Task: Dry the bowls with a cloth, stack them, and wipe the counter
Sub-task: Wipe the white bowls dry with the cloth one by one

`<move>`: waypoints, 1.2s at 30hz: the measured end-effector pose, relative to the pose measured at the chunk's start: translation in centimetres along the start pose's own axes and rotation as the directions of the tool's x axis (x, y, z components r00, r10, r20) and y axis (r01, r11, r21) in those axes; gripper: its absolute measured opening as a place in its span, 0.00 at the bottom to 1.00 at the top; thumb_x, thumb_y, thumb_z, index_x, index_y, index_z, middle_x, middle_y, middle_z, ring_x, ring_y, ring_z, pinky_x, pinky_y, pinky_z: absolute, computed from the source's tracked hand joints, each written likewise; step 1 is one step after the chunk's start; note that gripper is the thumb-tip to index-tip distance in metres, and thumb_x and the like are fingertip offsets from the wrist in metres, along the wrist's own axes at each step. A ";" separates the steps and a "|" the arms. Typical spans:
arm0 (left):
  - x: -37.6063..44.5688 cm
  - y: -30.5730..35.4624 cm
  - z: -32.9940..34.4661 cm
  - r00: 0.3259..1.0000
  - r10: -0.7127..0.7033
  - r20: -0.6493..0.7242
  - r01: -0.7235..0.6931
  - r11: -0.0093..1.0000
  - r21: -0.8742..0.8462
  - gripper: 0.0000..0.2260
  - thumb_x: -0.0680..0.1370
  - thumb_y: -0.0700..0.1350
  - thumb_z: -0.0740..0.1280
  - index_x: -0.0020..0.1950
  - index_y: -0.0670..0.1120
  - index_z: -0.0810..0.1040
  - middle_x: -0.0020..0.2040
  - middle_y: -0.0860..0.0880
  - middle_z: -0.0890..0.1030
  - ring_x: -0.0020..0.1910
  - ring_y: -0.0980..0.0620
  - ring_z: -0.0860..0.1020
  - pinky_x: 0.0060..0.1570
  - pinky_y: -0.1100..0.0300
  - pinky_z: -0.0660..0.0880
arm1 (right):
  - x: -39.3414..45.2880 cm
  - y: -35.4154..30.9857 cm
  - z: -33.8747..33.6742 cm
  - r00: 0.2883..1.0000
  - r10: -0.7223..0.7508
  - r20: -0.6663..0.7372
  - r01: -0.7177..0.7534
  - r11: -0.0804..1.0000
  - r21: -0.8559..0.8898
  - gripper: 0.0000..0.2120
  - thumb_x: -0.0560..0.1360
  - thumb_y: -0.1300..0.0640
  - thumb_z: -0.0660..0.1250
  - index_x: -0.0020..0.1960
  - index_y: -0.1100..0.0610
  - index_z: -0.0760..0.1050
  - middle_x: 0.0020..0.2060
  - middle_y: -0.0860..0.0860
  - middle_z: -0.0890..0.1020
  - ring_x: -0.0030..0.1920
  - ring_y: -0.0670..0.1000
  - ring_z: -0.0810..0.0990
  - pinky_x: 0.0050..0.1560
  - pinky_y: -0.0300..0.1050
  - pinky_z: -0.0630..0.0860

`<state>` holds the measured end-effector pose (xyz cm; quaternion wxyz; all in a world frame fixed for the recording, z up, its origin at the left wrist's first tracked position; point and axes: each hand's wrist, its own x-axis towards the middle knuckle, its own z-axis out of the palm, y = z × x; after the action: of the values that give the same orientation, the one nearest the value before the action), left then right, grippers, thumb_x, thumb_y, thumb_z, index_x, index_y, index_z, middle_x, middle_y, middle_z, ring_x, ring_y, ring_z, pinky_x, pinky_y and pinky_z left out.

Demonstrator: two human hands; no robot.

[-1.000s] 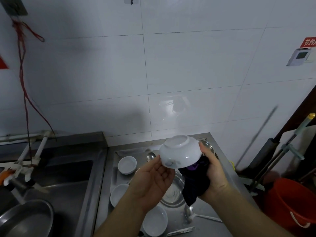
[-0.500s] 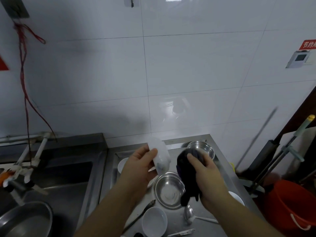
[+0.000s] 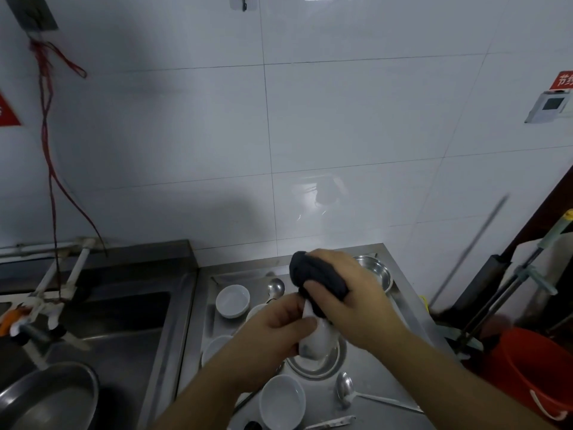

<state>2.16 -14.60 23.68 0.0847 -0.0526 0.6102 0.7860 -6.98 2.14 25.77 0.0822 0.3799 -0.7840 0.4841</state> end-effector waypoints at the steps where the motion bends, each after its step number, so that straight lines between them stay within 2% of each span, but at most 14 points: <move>1: 0.0 -0.1 0.0 1.000 0.010 0.007 -0.010 1.000 -0.001 0.16 0.80 0.41 0.68 0.66 0.36 0.79 0.64 0.31 0.81 0.64 0.30 0.80 0.68 0.29 0.73 | 0.3 0.1 -0.1 0.996 0.086 -0.033 -0.083 0.993 0.082 0.15 0.78 0.46 0.68 0.64 0.36 0.76 0.56 0.36 0.83 0.58 0.42 0.82 0.56 0.34 0.77; 4: -0.1 0.2 0.2 0.999 0.043 0.020 -0.043 0.999 -0.006 0.16 0.78 0.46 0.72 0.64 0.41 0.82 0.63 0.33 0.82 0.63 0.32 0.81 0.66 0.32 0.76 | 1.0 0.7 -0.1 0.923 0.373 -0.093 -0.309 0.864 0.398 0.11 0.79 0.48 0.69 0.59 0.35 0.80 0.52 0.39 0.86 0.55 0.43 0.85 0.51 0.36 0.81; 7: 0.0 0.5 0.5 0.997 0.071 0.013 -0.070 0.996 -0.056 0.16 0.77 0.49 0.72 0.63 0.45 0.83 0.62 0.38 0.84 0.61 0.34 0.82 0.61 0.38 0.81 | 1.3 1.5 -0.1 0.763 0.646 -0.013 -0.458 0.556 0.694 0.08 0.82 0.51 0.69 0.59 0.45 0.83 0.53 0.52 0.88 0.55 0.57 0.87 0.51 0.52 0.85; 8: 0.1 0.6 0.6 0.996 0.085 0.006 -0.084 0.993 -0.088 0.15 0.77 0.48 0.72 0.63 0.46 0.84 0.61 0.40 0.84 0.59 0.38 0.83 0.58 0.43 0.82 | 1.2 1.6 0.0 0.708 0.707 0.003 -0.467 0.465 0.752 0.09 0.82 0.51 0.69 0.61 0.48 0.83 0.53 0.55 0.88 0.53 0.58 0.88 0.48 0.53 0.85; 11: 0.4 0.7 1.1 0.991 0.130 -0.014 -0.130 0.976 -0.176 0.15 0.78 0.46 0.71 0.64 0.47 0.84 0.61 0.42 0.85 0.58 0.43 0.84 0.55 0.50 0.82 | 0.4 1.9 0.7 0.574 0.816 0.062 -0.460 0.259 0.849 0.14 0.82 0.48 0.68 0.64 0.52 0.82 0.55 0.59 0.87 0.50 0.59 0.89 0.40 0.52 0.84; 13: 0.6 0.4 1.4 0.990 0.138 -0.034 -0.142 0.966 -0.217 0.14 0.79 0.43 0.71 0.65 0.47 0.84 0.64 0.40 0.84 0.61 0.42 0.83 0.58 0.48 0.82 | -0.1 1.9 1.2 0.489 0.854 0.180 -0.482 0.092 0.871 0.18 0.82 0.44 0.67 0.66 0.54 0.81 0.56 0.60 0.87 0.53 0.62 0.88 0.41 0.56 0.84; 15: 0.8 0.2 1.5 0.992 0.122 -0.031 -0.126 0.961 -0.244 0.16 0.79 0.41 0.68 0.67 0.46 0.83 0.67 0.38 0.82 0.65 0.39 0.81 0.61 0.45 0.81 | -0.2 2.1 1.2 0.446 0.858 0.254 -0.486 -0.006 0.874 0.20 0.82 0.41 0.67 0.64 0.55 0.83 0.52 0.59 0.89 0.47 0.61 0.89 0.38 0.57 0.84; 17: 1.0 0.3 1.5 0.995 0.095 -0.015 -0.095 0.962 -0.256 0.17 0.78 0.39 0.68 0.66 0.44 0.83 0.67 0.36 0.81 0.64 0.36 0.81 0.61 0.43 0.81 | -0.3 2.2 1.2 0.436 0.859 0.268 -0.484 -0.027 0.875 0.20 0.81 0.41 0.67 0.63 0.55 0.84 0.50 0.58 0.89 0.44 0.61 0.89 0.38 0.58 0.84; 21: 1.2 1.7 1.1 0.998 0.054 0.034 -0.045 0.974 -0.224 0.22 0.73 0.35 0.66 0.66 0.47 0.84 0.66 0.36 0.82 0.63 0.33 0.82 0.55 0.38 0.82 | -0.1 1.9 1.4 0.432 0.877 0.210 -0.504 0.041 0.863 0.19 0.81 0.45 0.69 0.66 0.55 0.81 0.56 0.60 0.87 0.57 0.65 0.86 0.50 0.62 0.85; 24: 1.2 2.9 1.3 1.000 -0.004 0.013 0.007 0.976 -0.217 0.22 0.73 0.41 0.70 0.68 0.44 0.82 0.66 0.35 0.82 0.65 0.28 0.79 0.54 0.37 0.82 | 0.1 1.7 1.4 0.457 0.868 0.193 -0.534 0.094 0.840 0.17 0.80 0.47 0.70 0.65 0.55 0.82 0.55 0.60 0.87 0.58 0.66 0.86 0.56 0.67 0.83; 27: 1.0 3.7 1.2 0.998 -0.051 -0.039 0.039 0.966 -0.254 0.23 0.72 0.51 0.74 0.64 0.42 0.84 0.63 0.36 0.84 0.61 0.33 0.83 0.51 0.40 0.84 | 0.5 1.2 0.9 0.531 0.838 0.124 -0.541 0.223 0.811 0.11 0.81 0.51 0.70 0.62 0.52 0.83 0.51 0.57 0.89 0.50 0.61 0.89 0.44 0.59 0.86; 30: 0.6 3.7 1.4 1.000 -0.002 -0.022 -0.005 0.957 -0.289 0.14 0.77 0.48 0.70 0.59 0.45 0.87 0.62 0.38 0.85 0.60 0.37 0.85 0.51 0.45 0.84 | 1.1 0.8 0.2 0.585 0.811 0.005 -0.505 0.360 0.784 0.09 0.82 0.51 0.69 0.61 0.48 0.82 0.49 0.53 0.89 0.46 0.56 0.89 0.39 0.53 0.86; 32: 0.3 3.2 1.9 0.997 0.063 -0.041 -0.073 0.936 -0.345 0.13 0.77 0.48 0.71 0.59 0.47 0.87 0.62 0.39 0.85 0.60 0.39 0.85 0.51 0.47 0.84 | 1.5 0.4 -0.2 0.576 0.817 0.023 -0.486 0.320 0.813 0.11 0.82 0.49 0.68 0.61 0.50 0.83 0.51 0.55 0.89 0.50 0.59 0.89 0.45 0.56 0.86; 36: 0.2 2.6 3.5 0.978 0.190 -0.090 -0.209 0.911 -0.356 0.15 0.78 0.51 0.75 0.65 0.53 0.85 0.67 0.44 0.84 0.67 0.44 0.82 0.59 0.52 0.82 | 1.2 -0.2 -0.2 0.448 0.856 0.258 -0.535 0.025 0.845 0.15 0.79 0.44 0.68 0.53 0.54 0.85 0.48 0.55 0.87 0.45 0.60 0.86 0.48 0.56 0.80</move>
<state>1.57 -11.87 26.98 -0.0234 -0.0257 0.4585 0.8880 -7.75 1.59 26.63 -0.2409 -0.1657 -0.4858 0.8237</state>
